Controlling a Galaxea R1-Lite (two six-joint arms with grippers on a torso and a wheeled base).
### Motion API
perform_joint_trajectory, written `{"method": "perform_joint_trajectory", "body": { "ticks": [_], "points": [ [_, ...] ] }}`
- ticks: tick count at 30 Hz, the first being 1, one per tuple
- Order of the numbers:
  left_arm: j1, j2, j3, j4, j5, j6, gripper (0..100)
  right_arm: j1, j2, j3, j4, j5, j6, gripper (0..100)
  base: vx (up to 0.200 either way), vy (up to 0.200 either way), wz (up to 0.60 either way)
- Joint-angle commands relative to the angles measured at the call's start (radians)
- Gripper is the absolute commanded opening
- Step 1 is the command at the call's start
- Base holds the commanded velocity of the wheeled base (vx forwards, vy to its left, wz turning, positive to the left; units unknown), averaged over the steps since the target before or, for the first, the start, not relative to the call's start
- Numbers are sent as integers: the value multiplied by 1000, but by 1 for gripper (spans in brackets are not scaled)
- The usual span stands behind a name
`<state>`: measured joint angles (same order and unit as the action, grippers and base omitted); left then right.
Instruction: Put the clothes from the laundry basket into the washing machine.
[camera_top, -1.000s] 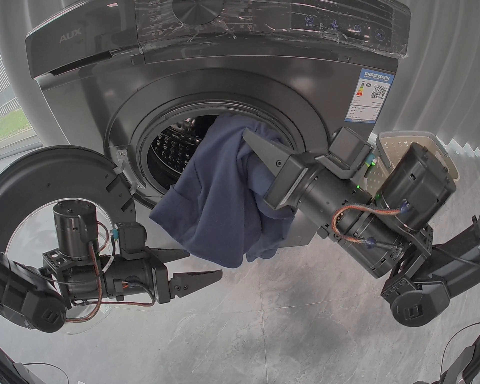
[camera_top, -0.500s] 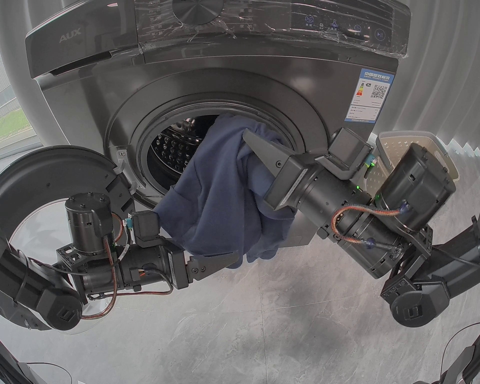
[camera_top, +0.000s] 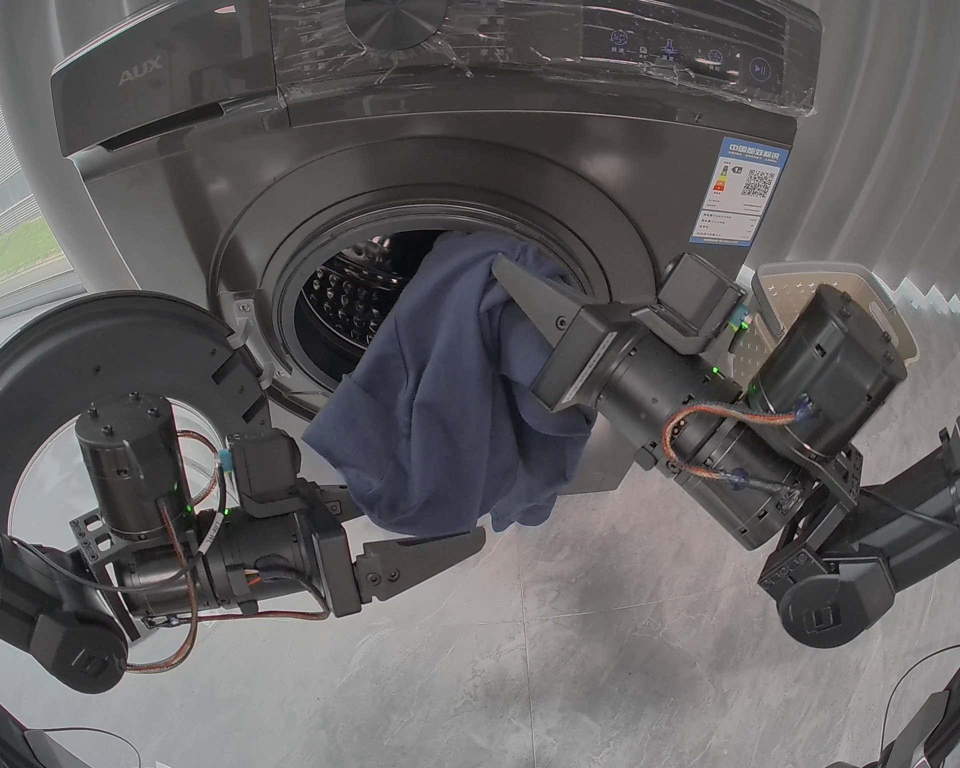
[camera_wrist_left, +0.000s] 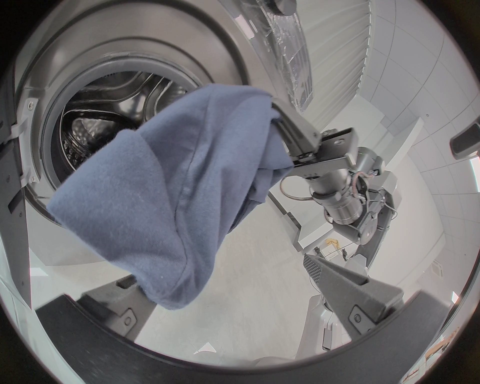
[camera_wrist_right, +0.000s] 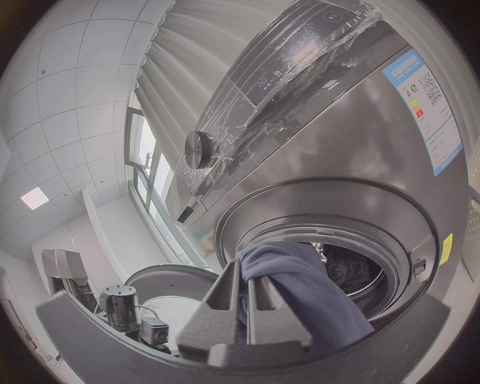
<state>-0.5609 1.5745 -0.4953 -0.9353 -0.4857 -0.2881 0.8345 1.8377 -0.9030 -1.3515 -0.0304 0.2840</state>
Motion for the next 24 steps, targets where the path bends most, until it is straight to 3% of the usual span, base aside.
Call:
{"method": "perform_joint_trajectory", "body": {
  "ticks": [1, 17, 19, 24],
  "points": [
    [-7, -39, 17, -5, -2, 0, 100, -11, 9, -5, -1, 0, -2, 0, 0, 0, 0],
    [-2, 67, -6, -42, 9, 14, 100, 0, 15, -11, -1, -2, -3, 0, 0, 0, 0],
    [-4, 113, -8, -126, 58, 9, 100, 3, 15, -7, -3, -2, -3, 0, 0, 0, 0],
    [-7, 180, -22, -215, 93, 7, 100, 3, 14, -8, -1, -2, -5, 0, 0, 0, 0]
  ]
}}
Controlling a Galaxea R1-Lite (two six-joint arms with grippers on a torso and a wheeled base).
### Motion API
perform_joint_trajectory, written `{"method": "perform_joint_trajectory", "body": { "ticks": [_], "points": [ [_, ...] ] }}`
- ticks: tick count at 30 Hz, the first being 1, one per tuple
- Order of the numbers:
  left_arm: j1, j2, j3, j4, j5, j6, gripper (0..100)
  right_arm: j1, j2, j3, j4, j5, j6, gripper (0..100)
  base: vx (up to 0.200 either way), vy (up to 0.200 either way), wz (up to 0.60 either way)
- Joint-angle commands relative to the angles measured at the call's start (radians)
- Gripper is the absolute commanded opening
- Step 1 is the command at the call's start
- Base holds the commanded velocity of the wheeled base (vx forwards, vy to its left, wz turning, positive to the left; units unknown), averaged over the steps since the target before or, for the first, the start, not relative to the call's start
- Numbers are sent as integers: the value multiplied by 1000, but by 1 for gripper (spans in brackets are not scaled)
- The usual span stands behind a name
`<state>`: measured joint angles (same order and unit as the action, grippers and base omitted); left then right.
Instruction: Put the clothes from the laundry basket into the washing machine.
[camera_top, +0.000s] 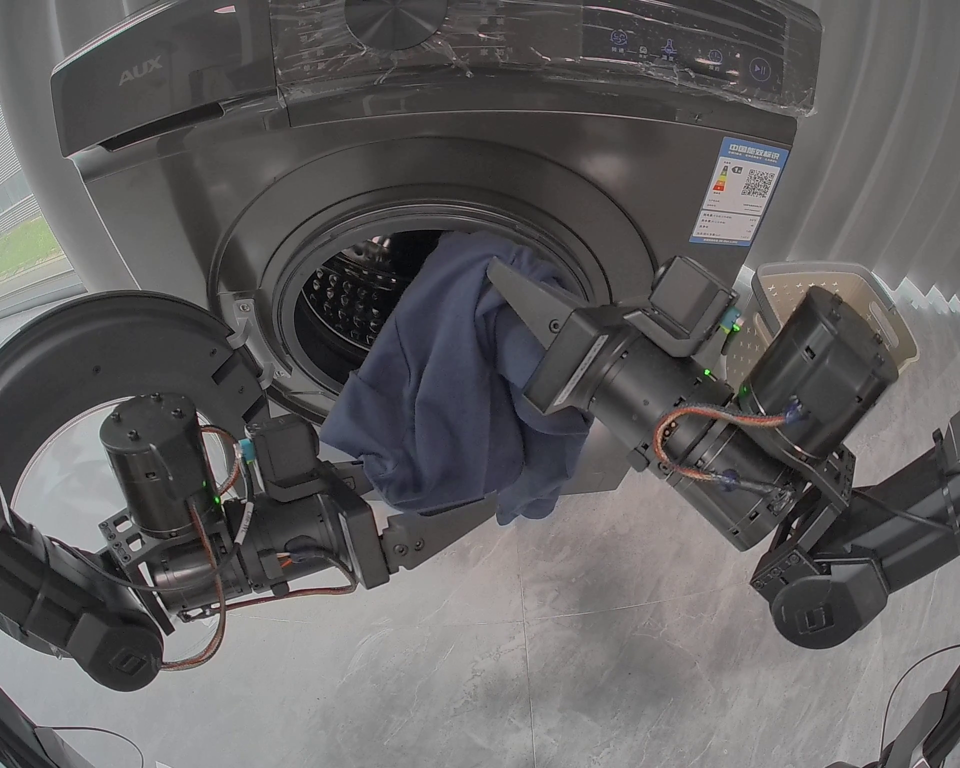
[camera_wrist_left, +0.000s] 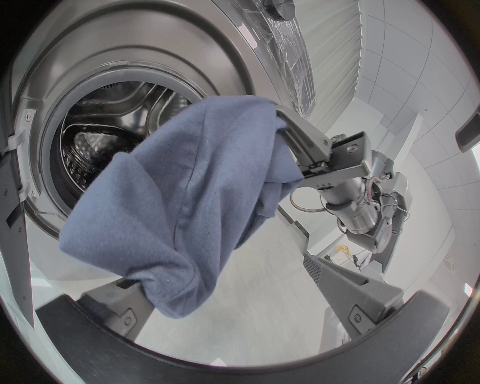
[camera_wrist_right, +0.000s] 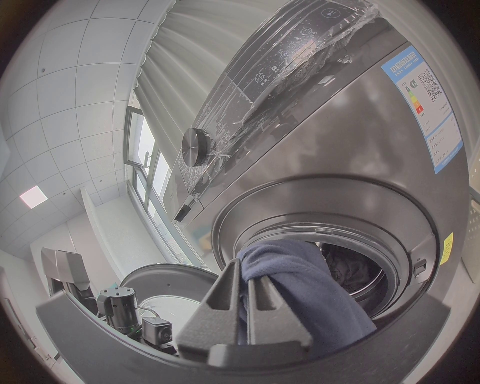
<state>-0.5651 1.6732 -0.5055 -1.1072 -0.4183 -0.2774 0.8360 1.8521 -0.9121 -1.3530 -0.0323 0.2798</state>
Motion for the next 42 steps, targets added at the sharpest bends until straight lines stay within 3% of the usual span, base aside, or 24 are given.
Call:
{"method": "perform_joint_trajectory", "body": {
  "ticks": [1, 5, 6, 16, 23, 29, 30, 34, 42],
  "points": [
    [-2, 82, -11, -43, 26, -3, 100, 2, -1, 1, 0, 0, -1, 0, 0, 0, 0],
    [-6, 122, -28, -106, 70, -3, 100, 2, -1, 6, -6, 0, -1, 0, 0, 0, 0],
    [-12, 122, -27, -114, 76, -3, 0, 0, -1, 6, -6, 0, -1, 0, 0, 0, 0],
    [-36, 77, 24, -186, 124, -2, 0, -9, -1, 30, -12, 0, -1, 0, 0, 0, 0],
    [-90, -36, 97, -223, 187, -2, 0, -12, 6, 116, -34, 12, 2, 0, 0, 0, 0],
    [-122, -147, 167, -220, 185, -3, 0, -12, 21, 194, -101, 23, 2, 0, 0, 0, 0],
    [-122, -164, 170, -221, 184, -5, 0, -11, 22, 211, -106, 28, 4, 100, 0, 0, 0],
    [-118, -174, 167, -224, 187, -5, 0, -9, 24, 220, -107, 29, 2, 100, 0, 0, 0],
    [-104, -164, 96, -224, 243, -6, 0, -8, 29, 395, -190, 22, -22, 100, 0, 0, 0]
  ]
}}
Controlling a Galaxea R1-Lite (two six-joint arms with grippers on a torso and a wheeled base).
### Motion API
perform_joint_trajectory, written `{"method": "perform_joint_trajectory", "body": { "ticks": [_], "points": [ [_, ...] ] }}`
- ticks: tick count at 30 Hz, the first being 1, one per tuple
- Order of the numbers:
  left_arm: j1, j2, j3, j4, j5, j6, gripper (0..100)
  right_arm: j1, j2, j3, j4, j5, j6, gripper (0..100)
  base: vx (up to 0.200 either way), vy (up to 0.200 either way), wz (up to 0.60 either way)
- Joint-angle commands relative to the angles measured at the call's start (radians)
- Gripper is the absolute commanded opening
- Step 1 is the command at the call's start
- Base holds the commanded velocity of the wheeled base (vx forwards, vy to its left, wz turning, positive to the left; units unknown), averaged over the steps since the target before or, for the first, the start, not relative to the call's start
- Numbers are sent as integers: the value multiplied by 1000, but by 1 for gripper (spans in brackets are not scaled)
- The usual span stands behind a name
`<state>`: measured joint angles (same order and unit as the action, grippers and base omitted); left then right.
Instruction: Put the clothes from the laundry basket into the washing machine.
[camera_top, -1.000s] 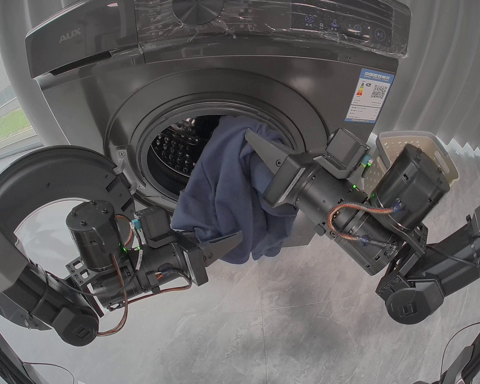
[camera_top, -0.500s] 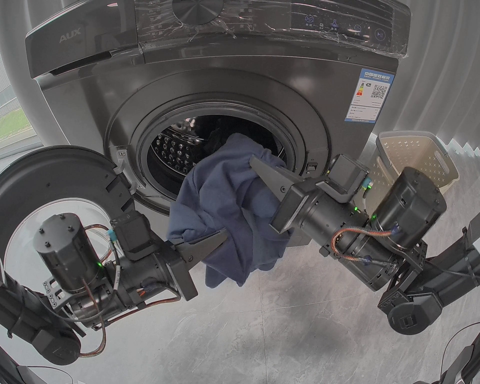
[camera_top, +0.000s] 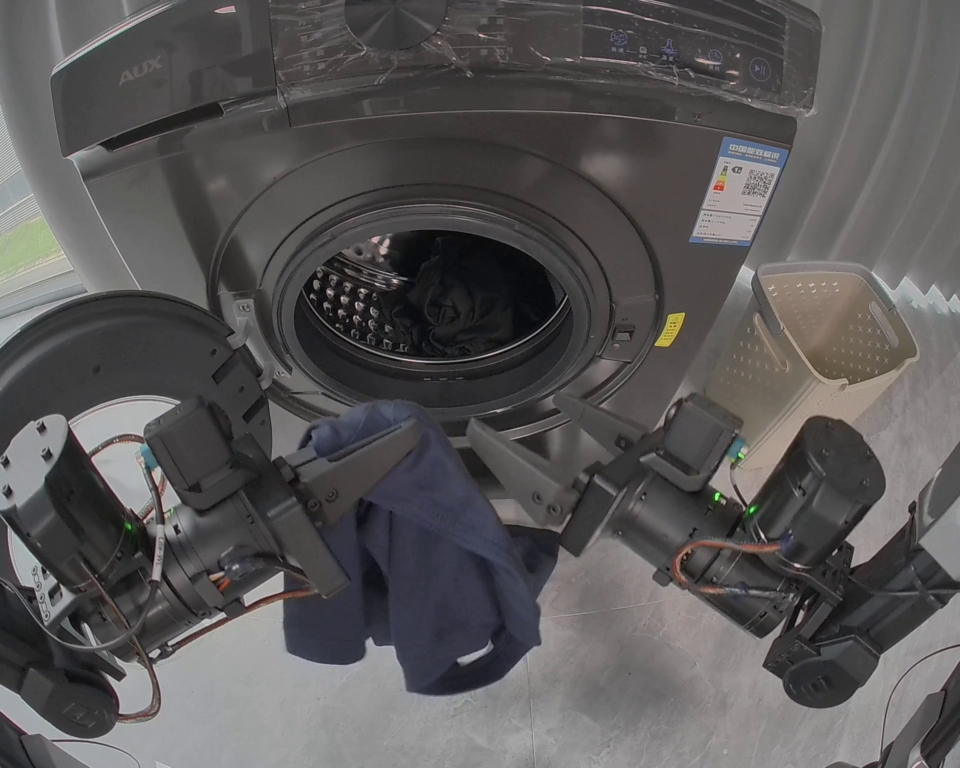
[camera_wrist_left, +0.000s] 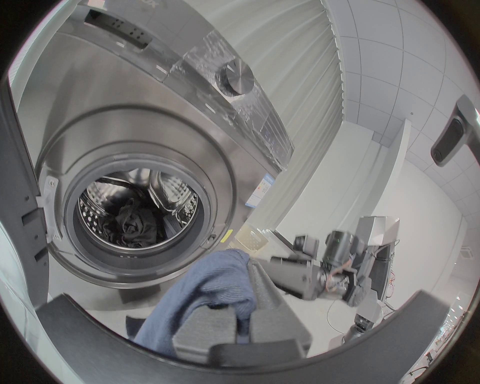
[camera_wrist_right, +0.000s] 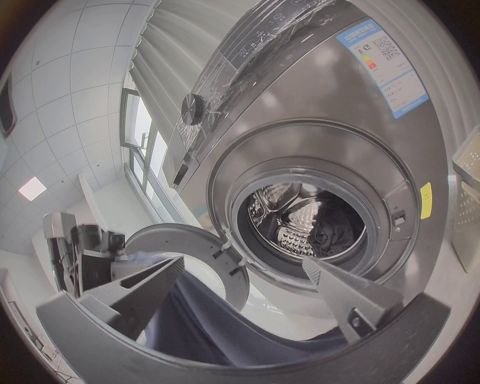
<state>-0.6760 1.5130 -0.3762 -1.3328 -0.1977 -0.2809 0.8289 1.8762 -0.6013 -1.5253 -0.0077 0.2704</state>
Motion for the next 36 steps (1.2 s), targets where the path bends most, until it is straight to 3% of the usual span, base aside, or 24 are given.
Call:
{"method": "perform_joint_trajectory", "body": {
  "ticks": [1, 6, 8, 23, 27, 32, 36],
  "points": [
    [18, 3, -40, 1, 24, -3, 0, -4, 3, 113, -18, -2, -14, 100, 0, 0, 0],
    [26, 30, -41, 0, 46, -1, 0, -2, 0, 166, -18, -3, -14, 100, 0, 0, 0],
    [26, 46, -55, -2, 84, -1, 0, -4, 4, 184, -18, -2, -31, 100, 0, 0, 0],
    [52, 49, -110, -36, 124, 2, 0, 9, 110, 152, -19, -5, -33, 100, 0, 0, 0],
    [50, 49, -105, -37, 124, 2, 0, -5, 172, 104, -21, -6, -30, 100, 0, 0, 0],
    [44, 41, -99, -37, 122, 2, 0, -40, 218, -23, -22, -31, -25, 100, 0, 0, 0],
    [44, 46, -96, -37, 122, 2, 0, -44, 210, -54, -22, -32, -25, 100, 0, 0, 0]
  ]
}}
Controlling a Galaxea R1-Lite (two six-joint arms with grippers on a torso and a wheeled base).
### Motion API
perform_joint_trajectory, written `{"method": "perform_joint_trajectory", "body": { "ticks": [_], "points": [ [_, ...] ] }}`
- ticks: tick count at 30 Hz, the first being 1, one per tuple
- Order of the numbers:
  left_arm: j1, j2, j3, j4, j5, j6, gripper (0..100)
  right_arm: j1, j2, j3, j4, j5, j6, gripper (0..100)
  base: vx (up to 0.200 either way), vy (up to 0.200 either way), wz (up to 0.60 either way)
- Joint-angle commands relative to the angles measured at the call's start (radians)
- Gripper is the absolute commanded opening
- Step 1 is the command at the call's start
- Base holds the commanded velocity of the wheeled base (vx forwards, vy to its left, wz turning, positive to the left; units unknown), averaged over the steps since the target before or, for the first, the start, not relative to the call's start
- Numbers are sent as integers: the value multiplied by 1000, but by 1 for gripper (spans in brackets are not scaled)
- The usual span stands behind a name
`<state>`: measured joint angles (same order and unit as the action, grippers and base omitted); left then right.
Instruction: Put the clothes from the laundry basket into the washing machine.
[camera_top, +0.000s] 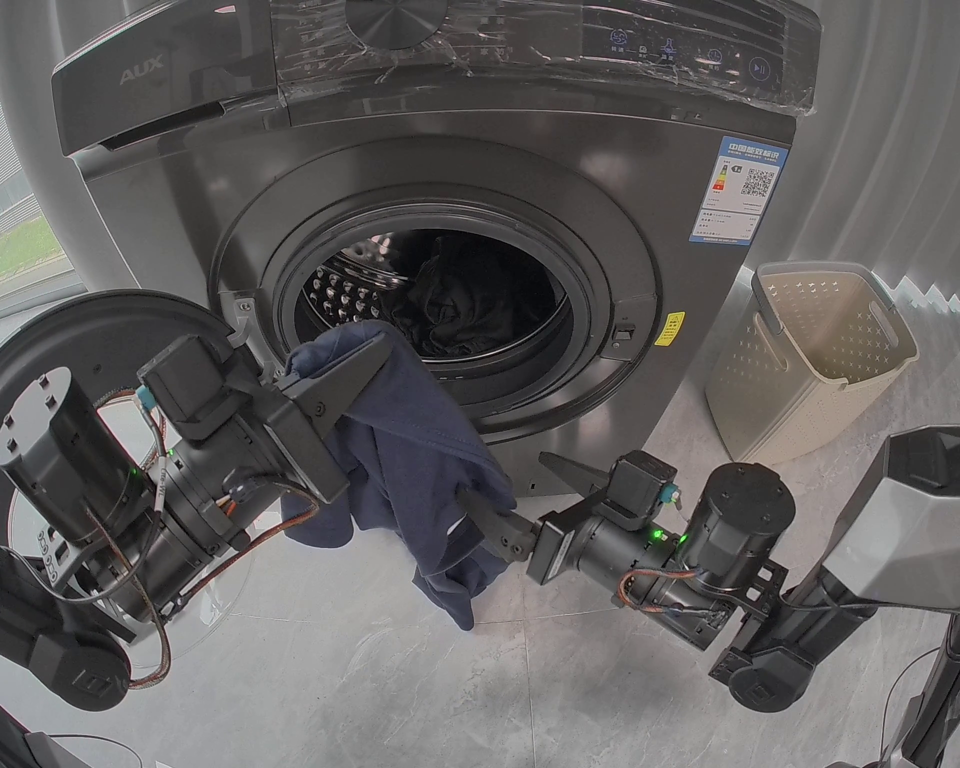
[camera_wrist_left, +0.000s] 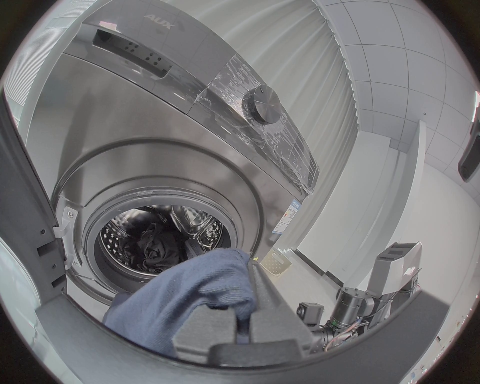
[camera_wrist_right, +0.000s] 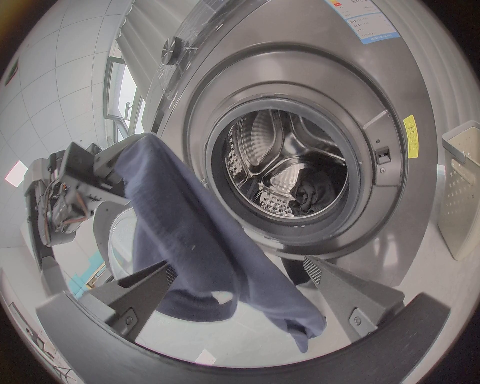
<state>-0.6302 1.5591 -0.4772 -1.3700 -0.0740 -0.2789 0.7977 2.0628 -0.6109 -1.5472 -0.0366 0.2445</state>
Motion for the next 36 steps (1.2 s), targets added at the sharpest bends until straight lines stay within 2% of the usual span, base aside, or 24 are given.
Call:
{"method": "perform_joint_trajectory", "body": {
  "ticks": [1, 7, 16, 24, 36],
  "points": [
    [-2, 1, 5, 0, -1, 0, 0, -12, 20, -44, -2, -3, 1, 100, 0, 0, 0],
    [4, 4, 6, 0, 0, 0, 0, -11, -36, -20, -1, -3, 1, 100, 0, 0, 0],
    [4, 4, 8, 0, 0, 0, 0, -28, -72, -38, 1, -5, -7, 100, 0, 0, 0],
    [0, 2, 5, 0, -1, 0, 0, -14, 19, -116, 1, -9, -13, 100, 0, 0, 0],
    [4, 2, -3, 0, 0, -2, 0, 29, 97, -152, -1, -8, -11, 100, 0, 0, 0]
  ]
}}
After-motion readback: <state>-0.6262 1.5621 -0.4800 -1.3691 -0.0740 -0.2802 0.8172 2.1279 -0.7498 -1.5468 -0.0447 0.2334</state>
